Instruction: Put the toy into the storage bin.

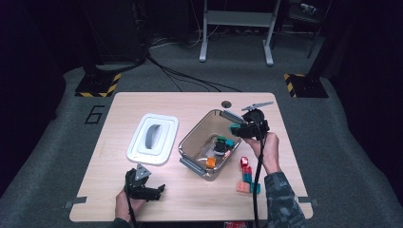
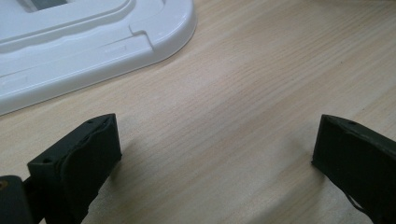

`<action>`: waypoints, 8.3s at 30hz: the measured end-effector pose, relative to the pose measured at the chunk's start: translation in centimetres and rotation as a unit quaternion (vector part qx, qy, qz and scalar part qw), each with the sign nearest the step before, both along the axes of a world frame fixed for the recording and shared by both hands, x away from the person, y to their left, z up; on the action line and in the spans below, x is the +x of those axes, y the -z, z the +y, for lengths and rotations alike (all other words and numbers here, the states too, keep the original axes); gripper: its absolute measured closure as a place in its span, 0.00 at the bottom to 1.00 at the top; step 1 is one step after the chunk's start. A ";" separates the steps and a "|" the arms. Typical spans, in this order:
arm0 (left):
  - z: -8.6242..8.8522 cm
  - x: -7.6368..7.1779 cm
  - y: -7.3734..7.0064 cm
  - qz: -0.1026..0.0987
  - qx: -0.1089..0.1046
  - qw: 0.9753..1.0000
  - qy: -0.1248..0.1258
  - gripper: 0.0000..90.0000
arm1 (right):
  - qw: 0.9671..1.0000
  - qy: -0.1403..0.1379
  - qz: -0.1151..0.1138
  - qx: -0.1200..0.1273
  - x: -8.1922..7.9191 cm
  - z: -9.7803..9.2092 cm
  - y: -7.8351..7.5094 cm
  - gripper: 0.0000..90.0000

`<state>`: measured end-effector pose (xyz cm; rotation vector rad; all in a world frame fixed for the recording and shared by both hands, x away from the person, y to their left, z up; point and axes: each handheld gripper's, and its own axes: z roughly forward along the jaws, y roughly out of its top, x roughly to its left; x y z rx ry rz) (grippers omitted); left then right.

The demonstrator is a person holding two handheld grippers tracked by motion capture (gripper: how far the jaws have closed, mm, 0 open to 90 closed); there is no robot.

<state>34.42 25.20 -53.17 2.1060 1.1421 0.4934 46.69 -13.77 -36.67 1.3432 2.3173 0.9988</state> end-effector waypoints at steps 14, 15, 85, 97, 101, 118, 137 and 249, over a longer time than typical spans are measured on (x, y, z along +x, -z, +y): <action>0.0 0.0 0.0 0.000 0.000 1.000 0.001 0.01 | 0.999 -0.014 0.029 -0.024 0.0 0.5 1.9 0.65; 0.0 0.0 0.0 0.000 0.000 1.000 0.000 0.01 | 0.999 -0.015 0.030 -0.027 0.0 0.6 1.8 0.65; 0.0 0.0 0.0 0.000 -0.001 1.000 0.000 0.01 | 0.993 0.112 0.046 -0.001 -12.9 -6.2 13.1 0.32; 0.0 0.0 0.0 0.000 -0.001 1.000 0.000 0.01 | 0.991 0.120 0.060 -0.012 -13.5 -7.9 12.8 0.55; 0.0 0.0 0.0 -0.001 -0.001 1.000 0.000 0.01 | 0.990 0.124 0.064 -0.017 -13.5 -8.2 12.7 0.63; 0.0 0.0 0.0 0.000 -0.001 1.000 0.001 0.01 | 0.988 0.130 0.075 -0.024 -13.2 -8.4 12.6 0.65; 0.0 0.0 0.0 -0.001 -0.001 1.000 0.000 0.01 | 0.994 0.108 0.027 0.006 -11.4 -7.5 9.2 0.65; 0.0 0.0 0.0 -0.001 -0.001 1.000 0.001 0.01 | 1.000 -0.026 -0.017 -0.007 -9.0 -1.2 2.4 0.07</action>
